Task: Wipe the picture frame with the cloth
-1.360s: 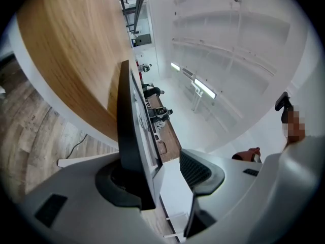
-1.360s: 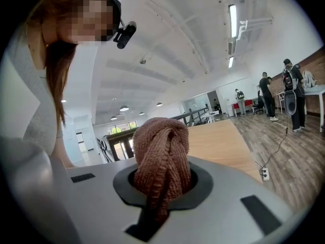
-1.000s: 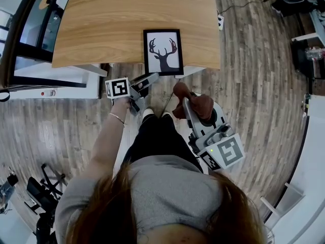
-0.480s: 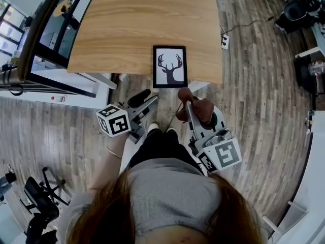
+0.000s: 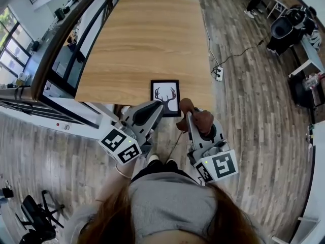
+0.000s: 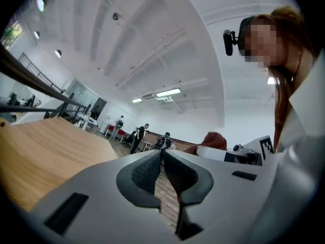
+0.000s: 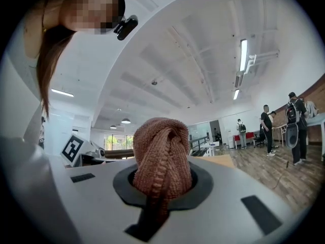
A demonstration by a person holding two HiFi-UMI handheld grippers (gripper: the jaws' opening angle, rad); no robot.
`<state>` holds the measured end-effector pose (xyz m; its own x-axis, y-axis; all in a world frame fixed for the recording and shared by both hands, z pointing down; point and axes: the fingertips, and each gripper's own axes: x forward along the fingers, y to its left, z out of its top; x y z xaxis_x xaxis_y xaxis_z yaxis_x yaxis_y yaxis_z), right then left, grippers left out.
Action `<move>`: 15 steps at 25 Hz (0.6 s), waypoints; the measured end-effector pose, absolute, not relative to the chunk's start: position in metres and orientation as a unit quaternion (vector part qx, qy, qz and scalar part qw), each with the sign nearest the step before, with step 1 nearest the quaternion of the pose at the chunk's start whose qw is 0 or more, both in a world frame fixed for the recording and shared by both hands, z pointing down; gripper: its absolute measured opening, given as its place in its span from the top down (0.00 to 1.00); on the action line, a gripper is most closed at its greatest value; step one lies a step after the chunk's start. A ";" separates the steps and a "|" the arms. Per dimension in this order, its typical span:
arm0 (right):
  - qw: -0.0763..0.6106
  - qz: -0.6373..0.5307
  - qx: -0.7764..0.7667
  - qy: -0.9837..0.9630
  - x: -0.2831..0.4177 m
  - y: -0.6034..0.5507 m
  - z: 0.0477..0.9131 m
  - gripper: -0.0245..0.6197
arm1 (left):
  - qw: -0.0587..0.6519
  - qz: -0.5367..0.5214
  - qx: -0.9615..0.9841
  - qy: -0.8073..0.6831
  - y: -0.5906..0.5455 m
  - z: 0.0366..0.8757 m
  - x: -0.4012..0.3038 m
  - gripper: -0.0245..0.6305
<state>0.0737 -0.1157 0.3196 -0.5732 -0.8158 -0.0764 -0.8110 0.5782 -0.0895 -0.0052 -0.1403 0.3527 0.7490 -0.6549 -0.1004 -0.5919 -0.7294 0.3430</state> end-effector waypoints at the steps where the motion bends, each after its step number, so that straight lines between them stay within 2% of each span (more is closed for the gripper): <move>1: 0.052 -0.019 -0.460 0.886 0.076 -0.116 0.319 0.89 | 0.130 -0.103 0.924 -0.344 -0.140 0.349 -0.002 0.93; 6: 0.059 -0.004 -0.470 0.881 0.080 -0.124 0.303 0.89 | 0.077 -0.086 0.924 -0.364 -0.145 0.331 0.012 0.95; 15: 0.071 0.009 -0.480 0.874 0.081 -0.123 0.293 0.89 | 0.056 -0.078 0.911 -0.401 -0.150 0.322 0.015 0.95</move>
<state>0.0814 -0.1234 0.2934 -0.5289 -0.8383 -0.1324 -0.8409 0.5387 -0.0514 0.0145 -0.1500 0.3218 0.6665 -0.7393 -0.0964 -0.7218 -0.6722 0.1650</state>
